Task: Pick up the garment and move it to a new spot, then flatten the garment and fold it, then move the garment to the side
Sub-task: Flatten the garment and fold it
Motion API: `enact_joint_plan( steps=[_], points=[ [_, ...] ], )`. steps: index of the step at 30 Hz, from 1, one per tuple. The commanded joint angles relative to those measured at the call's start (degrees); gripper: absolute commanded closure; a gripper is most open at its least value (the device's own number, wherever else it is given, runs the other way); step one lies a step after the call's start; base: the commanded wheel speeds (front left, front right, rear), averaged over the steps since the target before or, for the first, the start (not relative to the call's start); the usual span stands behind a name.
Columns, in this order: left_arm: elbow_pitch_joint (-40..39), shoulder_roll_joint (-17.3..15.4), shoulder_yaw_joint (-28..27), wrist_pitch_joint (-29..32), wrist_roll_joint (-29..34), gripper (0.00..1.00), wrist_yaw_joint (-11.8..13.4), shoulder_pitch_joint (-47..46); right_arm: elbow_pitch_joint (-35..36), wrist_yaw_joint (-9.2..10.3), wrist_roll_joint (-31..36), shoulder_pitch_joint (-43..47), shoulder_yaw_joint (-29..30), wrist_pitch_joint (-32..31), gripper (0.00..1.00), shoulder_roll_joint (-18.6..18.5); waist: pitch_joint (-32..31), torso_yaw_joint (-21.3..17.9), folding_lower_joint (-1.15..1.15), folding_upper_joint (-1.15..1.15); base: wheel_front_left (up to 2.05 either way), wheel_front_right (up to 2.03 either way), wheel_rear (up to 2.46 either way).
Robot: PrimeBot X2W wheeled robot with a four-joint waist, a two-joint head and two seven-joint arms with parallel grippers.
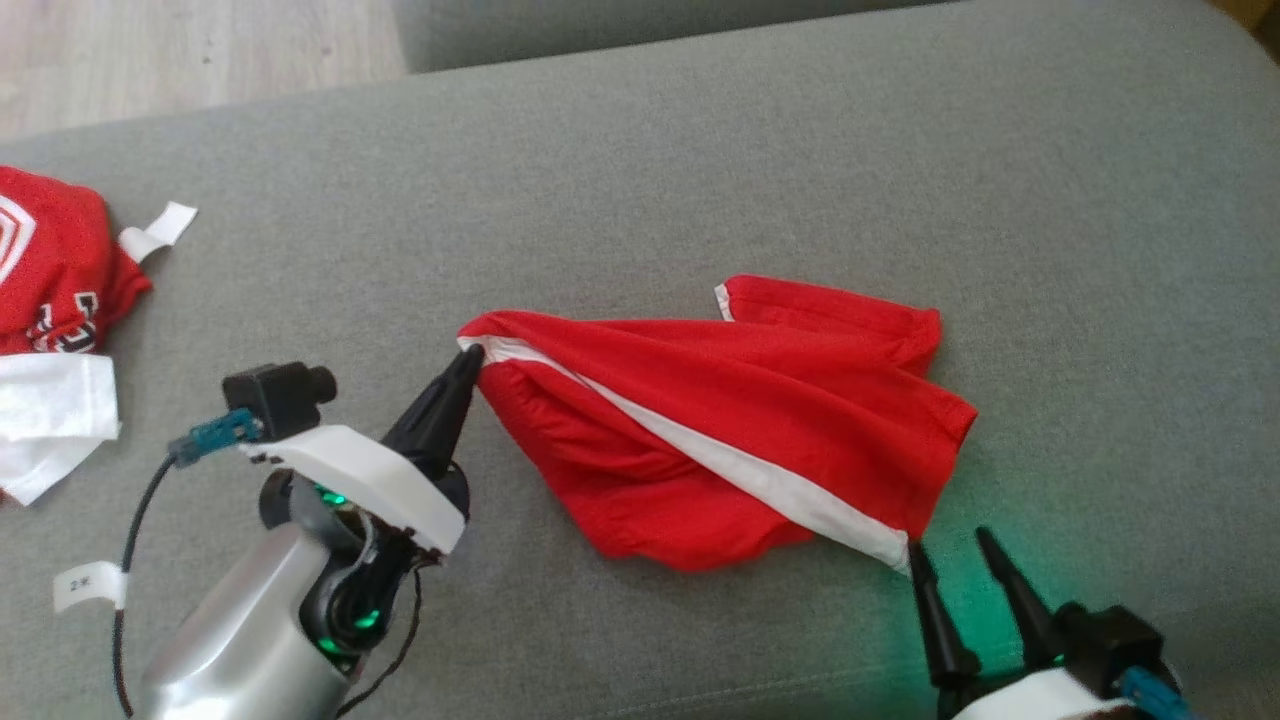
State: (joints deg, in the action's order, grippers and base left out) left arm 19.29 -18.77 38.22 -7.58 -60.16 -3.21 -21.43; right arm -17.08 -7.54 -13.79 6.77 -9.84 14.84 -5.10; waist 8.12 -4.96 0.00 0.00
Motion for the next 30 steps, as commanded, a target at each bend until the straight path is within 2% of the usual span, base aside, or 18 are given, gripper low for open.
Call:
enact_joint_plan(
  steps=[1,7,15,30],
  points=[
    [-1.16,-2.03,-2.73,-0.93,0.26,1.0,-0.5,-2.4,0.66,0.05,-0.75,0.21,-2.37,0.16,0.0,-1.43,0.73,-0.4,0.0,0.0,0.0,0.0,0.0],
    [-0.5,-2.61,-3.33,-1.48,0.24,1.0,-0.86,-3.34,-0.64,0.05,-6.02,-1.8,-8.78,0.16,0.0,-3.25,1.96,-0.96,0.0,0.0,0.0,0.0,0.0],
    [0.2,-2.17,-2.31,-0.77,0.99,1.0,-1.13,-5.05,-3.15,0.05,-11.13,-4.1,-13.35,0.16,0.0,-5.36,2.5,0.23,0.0,0.0,0.0,0.0,0.0],
    [1.61,-2.07,-2.15,-1.08,1.05,1.0,-1.5,-6.43,0.73,0.05,-20.77,-5.51,-20.39,0.16,0.0,-8.83,2.34,1.47,0.0,0.0,0.0,0.0,0.0]
  ],
)
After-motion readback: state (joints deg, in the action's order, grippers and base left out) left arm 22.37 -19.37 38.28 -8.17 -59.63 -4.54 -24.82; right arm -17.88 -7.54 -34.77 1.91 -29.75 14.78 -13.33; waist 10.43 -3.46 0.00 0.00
